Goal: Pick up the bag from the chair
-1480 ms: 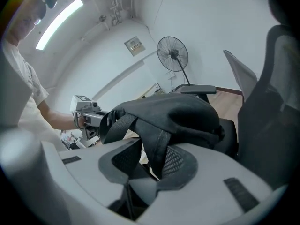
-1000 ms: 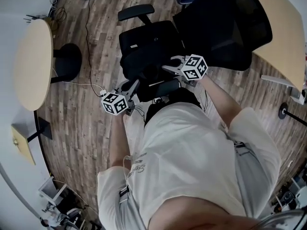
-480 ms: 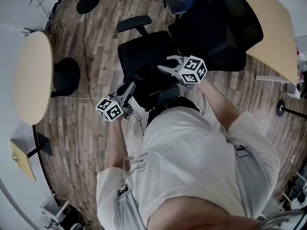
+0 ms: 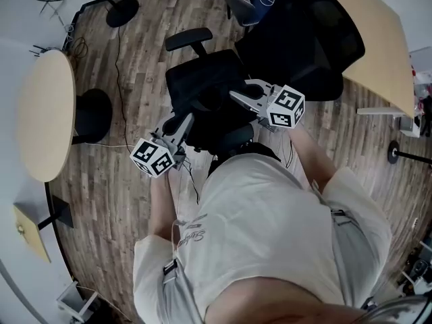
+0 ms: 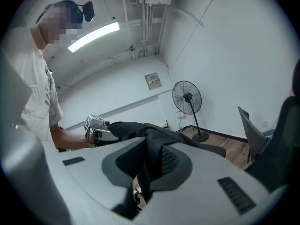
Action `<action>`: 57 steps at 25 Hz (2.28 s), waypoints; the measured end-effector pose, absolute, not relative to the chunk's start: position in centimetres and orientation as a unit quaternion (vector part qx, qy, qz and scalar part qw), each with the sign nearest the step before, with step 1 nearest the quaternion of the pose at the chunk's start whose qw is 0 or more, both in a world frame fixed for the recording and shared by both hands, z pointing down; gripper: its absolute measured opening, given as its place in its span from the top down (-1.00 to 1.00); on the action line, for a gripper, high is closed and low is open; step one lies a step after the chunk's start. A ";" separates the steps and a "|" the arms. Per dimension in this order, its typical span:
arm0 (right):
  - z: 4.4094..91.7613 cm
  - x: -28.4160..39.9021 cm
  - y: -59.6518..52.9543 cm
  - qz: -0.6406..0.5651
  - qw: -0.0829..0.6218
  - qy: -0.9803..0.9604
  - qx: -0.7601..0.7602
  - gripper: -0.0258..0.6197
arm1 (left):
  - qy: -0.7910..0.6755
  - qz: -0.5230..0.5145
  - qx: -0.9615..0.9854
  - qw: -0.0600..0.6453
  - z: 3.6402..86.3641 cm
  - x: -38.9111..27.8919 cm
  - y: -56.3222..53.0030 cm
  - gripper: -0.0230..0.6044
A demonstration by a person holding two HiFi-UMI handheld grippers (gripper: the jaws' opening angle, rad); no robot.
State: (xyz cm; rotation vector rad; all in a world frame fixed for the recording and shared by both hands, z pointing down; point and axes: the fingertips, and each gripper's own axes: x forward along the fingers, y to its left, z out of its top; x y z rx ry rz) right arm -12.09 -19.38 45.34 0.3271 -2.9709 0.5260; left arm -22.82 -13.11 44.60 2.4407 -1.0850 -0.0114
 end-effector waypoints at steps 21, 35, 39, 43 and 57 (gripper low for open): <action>31.7 -12.4 -23.3 0.019 0.015 -0.993 0.118 0.83 | -0.416 -0.015 0.905 0.083 31.5 -23.2 -18.2 0.78; 31.3 -11.9 -22.1 0.011 0.011 -0.991 0.130 0.83 | -0.421 -0.007 0.905 0.069 31.2 -22.5 -16.9 0.78; 31.8 -11.9 -22.0 0.016 0.015 -0.992 0.127 0.83 | -0.425 -0.006 0.903 0.068 31.8 -22.3 -16.6 0.78; 32.0 -12.1 -21.7 0.015 0.017 -0.992 0.125 0.83 | -0.428 -0.005 0.901 0.067 32.1 -22.5 -16.3 0.78; 32.4 -12.3 -21.9 0.017 0.026 -0.992 0.121 0.84 | -0.433 -0.006 0.899 0.065 32.3 -22.5 -16.2 0.78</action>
